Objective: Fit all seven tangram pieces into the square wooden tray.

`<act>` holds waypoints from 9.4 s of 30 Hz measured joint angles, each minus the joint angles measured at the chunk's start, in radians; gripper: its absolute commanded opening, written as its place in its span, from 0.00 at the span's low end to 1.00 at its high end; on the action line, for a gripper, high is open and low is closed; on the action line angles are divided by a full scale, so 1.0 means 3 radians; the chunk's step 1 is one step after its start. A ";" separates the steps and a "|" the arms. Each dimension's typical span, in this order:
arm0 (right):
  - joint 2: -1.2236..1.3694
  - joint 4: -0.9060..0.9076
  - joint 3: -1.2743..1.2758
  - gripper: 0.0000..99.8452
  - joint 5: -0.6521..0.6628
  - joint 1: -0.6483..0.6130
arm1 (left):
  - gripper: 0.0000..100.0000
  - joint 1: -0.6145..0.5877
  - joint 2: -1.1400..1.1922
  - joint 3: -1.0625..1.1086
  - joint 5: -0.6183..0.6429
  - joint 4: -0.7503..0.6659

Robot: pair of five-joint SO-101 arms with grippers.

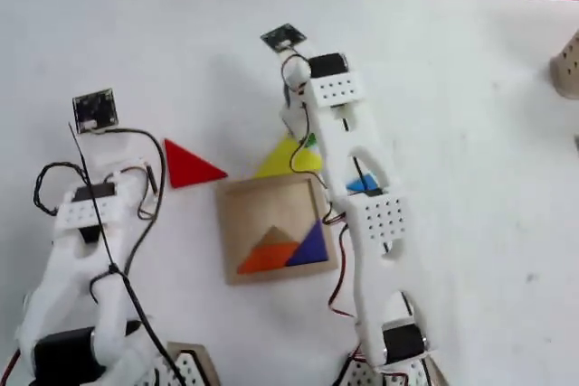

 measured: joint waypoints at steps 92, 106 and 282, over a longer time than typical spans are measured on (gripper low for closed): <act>-0.3120 0.0378 0.3263 0.02 -0.0015 -0.0788 | 0.02 0.0000 0.0000 0.0000 -0.0005 0.0000; -0.3422 -0.0885 0.4618 0.02 -0.0015 -0.0921 | 0.02 0.0000 0.0000 0.0000 -0.0005 0.0000; -0.4516 -0.1396 0.6291 0.02 0.0077 0.1304 | 0.02 0.2680 0.1171 -0.0087 0.0440 -0.1744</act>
